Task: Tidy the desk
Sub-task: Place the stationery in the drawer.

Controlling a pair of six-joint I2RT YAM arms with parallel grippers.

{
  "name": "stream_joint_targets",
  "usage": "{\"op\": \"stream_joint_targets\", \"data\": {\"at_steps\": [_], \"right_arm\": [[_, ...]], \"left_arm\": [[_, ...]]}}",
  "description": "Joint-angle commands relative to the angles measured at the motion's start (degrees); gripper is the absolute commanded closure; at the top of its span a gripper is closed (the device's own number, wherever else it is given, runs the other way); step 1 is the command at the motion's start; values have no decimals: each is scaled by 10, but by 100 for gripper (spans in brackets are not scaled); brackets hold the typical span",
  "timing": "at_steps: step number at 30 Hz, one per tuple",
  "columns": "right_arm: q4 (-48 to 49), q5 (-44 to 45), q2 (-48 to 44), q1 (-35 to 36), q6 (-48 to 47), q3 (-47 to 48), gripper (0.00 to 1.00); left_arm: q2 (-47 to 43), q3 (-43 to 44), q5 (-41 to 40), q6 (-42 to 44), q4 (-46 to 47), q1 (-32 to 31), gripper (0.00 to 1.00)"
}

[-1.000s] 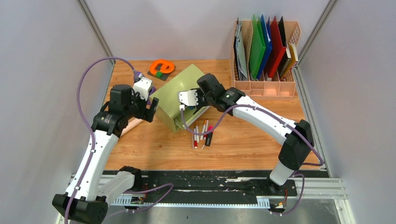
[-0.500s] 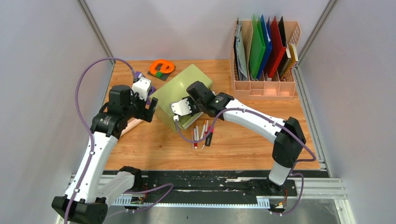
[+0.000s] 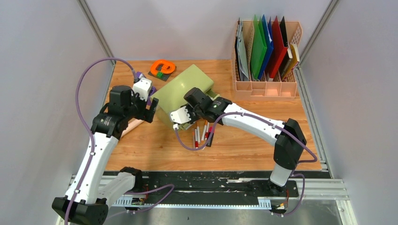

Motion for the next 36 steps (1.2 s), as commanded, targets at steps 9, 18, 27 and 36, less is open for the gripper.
{"op": "stream_joint_targets", "data": {"at_steps": [9,18,27,36], "right_arm": [[13,9,4,8,-26,-8,90],[27,32,11,8,-12,-4,61],[28,42,5,6,38,17,41],[27,2,-47,-39,267,17,25]], "left_arm": [[-3,17,-6,7,8,4,0],[-5,15,-6,9,9,4,0],[-6,16,-7,9,8,4,0],[-5,18,-9,10,7,4,0]]}}
